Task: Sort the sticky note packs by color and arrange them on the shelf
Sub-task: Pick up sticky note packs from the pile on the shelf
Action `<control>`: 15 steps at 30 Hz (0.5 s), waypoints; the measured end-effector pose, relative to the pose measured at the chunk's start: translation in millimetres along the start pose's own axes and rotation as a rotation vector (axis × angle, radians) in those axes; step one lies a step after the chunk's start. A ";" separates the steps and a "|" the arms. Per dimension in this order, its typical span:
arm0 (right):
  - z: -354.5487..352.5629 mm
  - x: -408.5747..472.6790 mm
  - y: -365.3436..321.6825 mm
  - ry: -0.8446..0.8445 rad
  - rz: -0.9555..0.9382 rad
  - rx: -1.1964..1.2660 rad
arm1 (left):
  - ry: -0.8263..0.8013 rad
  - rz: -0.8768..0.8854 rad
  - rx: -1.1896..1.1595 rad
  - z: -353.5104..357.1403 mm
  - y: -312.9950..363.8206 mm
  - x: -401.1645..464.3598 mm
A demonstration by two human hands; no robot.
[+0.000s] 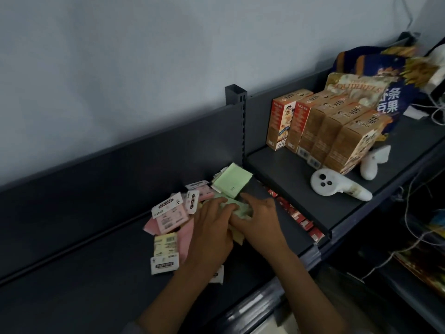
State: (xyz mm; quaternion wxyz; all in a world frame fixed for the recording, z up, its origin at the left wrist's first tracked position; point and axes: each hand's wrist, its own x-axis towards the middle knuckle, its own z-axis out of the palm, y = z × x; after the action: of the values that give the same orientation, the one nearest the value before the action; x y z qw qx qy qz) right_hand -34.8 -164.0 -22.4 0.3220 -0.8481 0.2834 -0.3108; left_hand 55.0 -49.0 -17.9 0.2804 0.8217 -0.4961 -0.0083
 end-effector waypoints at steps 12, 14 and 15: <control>-51.5 13.0 -23.7 0.135 0.203 0.565 | 0.345 -0.025 0.041 -14.4 29.2 14.1; -56.1 17.9 -22.3 0.127 0.357 0.758 | 0.380 -0.013 0.043 -15.8 29.6 13.6; -56.6 19.7 -20.3 0.110 0.422 0.793 | 0.394 0.008 0.022 -16.4 30.3 12.6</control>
State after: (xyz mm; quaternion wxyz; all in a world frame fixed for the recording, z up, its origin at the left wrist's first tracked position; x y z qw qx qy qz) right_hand -56.5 -185.6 32.9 0.6627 -0.5651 0.3257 -0.3678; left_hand 41.5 -62.5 13.4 0.3630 0.8086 -0.4349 0.1591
